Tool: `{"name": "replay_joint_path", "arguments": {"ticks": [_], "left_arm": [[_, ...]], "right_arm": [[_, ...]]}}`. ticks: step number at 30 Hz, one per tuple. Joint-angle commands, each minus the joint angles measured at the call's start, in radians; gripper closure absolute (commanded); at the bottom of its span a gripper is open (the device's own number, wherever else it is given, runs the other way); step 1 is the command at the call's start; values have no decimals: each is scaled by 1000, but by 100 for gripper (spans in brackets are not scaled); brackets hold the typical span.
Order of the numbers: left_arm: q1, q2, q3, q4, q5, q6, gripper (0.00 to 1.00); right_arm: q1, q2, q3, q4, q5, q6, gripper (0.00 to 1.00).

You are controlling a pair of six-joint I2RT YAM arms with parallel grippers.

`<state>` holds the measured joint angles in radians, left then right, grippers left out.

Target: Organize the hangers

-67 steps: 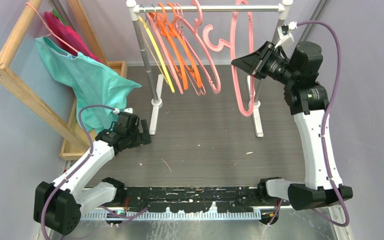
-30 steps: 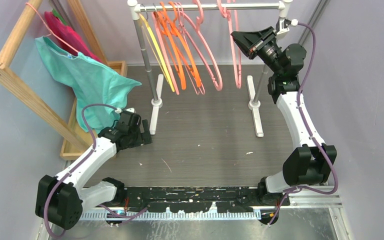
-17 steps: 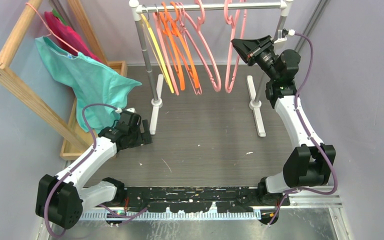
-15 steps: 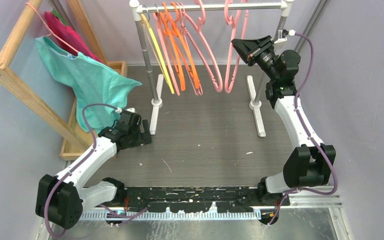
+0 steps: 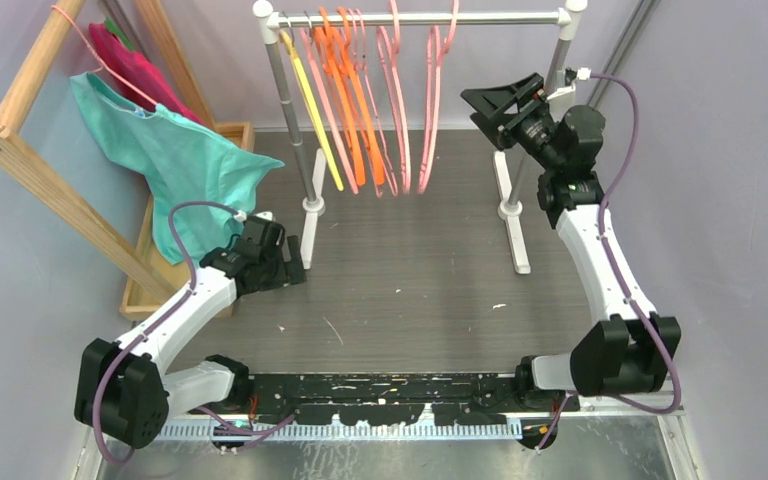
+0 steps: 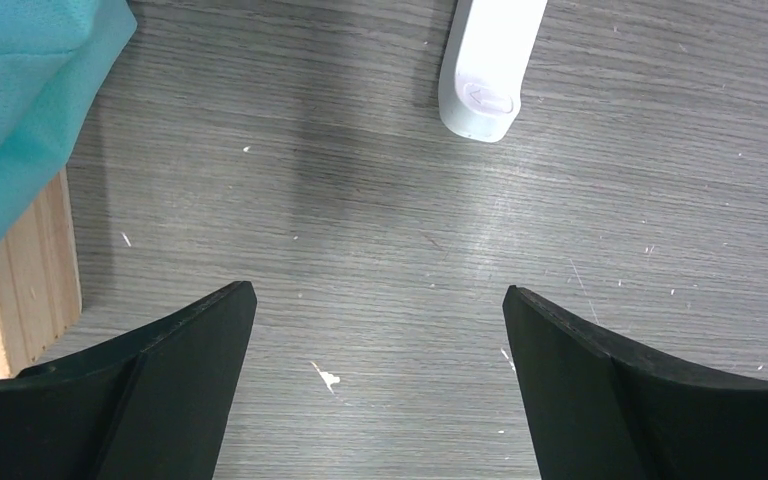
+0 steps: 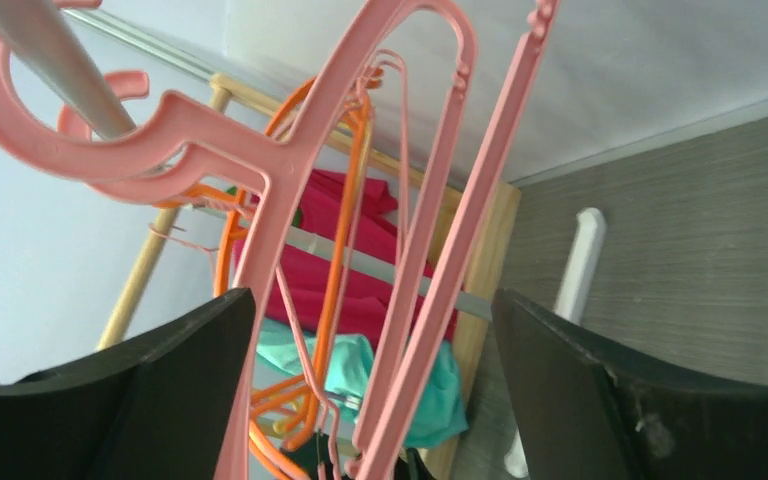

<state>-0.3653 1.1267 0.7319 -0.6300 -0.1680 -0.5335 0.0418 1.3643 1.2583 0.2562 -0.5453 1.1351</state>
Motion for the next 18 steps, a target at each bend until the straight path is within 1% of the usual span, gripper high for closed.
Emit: {"name": "replay_joint_path", "arguments": {"ticks": [1, 4, 7, 10, 12, 15, 18], "left_arm": [[0, 7, 44, 39, -1, 9, 2], [-2, 19, 51, 36, -18, 12, 2], [-19, 38, 65, 34, -52, 17, 2], [-52, 70, 82, 43, -86, 13, 2], [-79, 100, 90, 61, -102, 8, 2], [-114, 163, 107, 95, -113, 1, 2], [-143, 225, 121, 135, -128, 6, 2]], "right_arm": [[-5, -140, 55, -232, 115, -253, 1], [-4, -192, 46, -381, 201, -418, 0], [-3, -237, -36, -445, 251, -552, 0], [-1, -286, -171, -451, 314, -687, 0], [19, -314, -260, -439, 382, -748, 0], [68, -330, -369, -408, 488, -809, 0], [147, -320, -456, -368, 574, -829, 0]]}}
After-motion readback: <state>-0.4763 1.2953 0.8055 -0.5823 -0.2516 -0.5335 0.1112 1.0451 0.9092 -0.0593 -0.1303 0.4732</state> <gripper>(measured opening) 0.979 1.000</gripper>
